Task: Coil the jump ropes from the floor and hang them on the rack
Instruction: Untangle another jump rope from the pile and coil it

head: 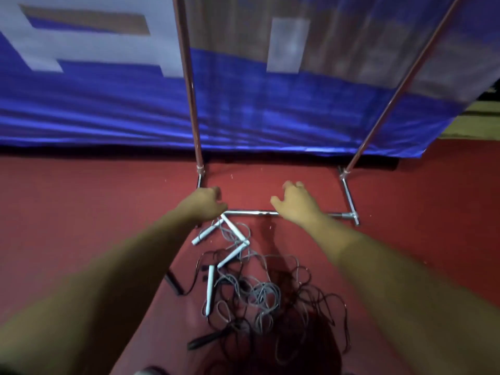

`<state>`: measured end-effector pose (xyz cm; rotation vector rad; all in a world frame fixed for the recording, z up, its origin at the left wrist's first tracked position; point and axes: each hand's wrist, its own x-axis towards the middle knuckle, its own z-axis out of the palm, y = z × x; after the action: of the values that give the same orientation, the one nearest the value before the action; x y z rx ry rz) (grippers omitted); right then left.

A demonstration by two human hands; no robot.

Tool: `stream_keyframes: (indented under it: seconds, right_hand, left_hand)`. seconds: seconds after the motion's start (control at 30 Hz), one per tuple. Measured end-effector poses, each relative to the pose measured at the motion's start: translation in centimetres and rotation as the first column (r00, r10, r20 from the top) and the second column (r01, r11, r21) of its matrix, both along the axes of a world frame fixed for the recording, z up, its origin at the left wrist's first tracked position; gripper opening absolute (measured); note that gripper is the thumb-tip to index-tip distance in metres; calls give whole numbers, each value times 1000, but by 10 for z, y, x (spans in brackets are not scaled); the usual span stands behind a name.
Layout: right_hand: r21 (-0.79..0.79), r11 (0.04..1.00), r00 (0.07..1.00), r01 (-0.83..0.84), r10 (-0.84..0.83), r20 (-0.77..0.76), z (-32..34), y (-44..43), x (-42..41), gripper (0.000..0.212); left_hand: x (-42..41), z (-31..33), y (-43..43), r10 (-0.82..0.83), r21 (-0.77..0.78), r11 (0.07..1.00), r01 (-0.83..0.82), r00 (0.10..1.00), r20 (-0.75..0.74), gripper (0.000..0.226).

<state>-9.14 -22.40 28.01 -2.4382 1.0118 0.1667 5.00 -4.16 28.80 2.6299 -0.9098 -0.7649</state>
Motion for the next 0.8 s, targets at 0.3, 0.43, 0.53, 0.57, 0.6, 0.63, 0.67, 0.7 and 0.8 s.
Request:
stream_keyframes:
  seconds: [0.3, 0.43, 0.53, 0.57, 0.6, 0.63, 0.67, 0.7, 0.8]
  right_hand:
    - [179, 979, 970, -96, 133, -205, -162, 54, -47, 46]
    - [280, 945, 934, -170, 245, -260, -215, 79, -74, 36]
    - [319, 913, 911, -254, 337, -238, -245, 95, -90, 38]
    - [326, 904, 897, -277, 365, -249, -252, 99, -94, 36]
    - [329, 897, 885, -295, 386, -259, -257, 102, -97, 33]
    - [329, 892, 877, -310, 402, -265, -261, 104, -100, 32]
    - [337, 888, 874, -312, 408, -265, -265, 104, -102, 33]
    - [344, 886, 875, -311, 408, -260, -267, 104, -103, 35]
    - [368, 878, 888, -305, 402, -223, -268, 97, -101, 42]
  left_hand:
    - [-50, -147, 38, -119, 134, 981, 139, 982, -144, 38]
    - [-76, -199, 49, -254, 63, 959, 275, 940, -229, 55]
    - [-93, -243, 52, -362, 58, 924, 379, 912, -191, 59]
    - [-98, -250, 50, -385, 156, 898, 412, 905, -181, 58]
    - [-102, -254, 48, -403, 243, 866, 436, 898, -177, 56]
    - [-104, -256, 46, -409, 285, 851, 442, 897, -169, 51]
    - [-105, -258, 43, -399, 281, 857, 431, 902, -168, 46]
    - [-106, -256, 41, -384, 264, 871, 414, 909, -162, 42]
    - [-100, -255, 37, -336, 201, 911, 361, 930, -149, 35]
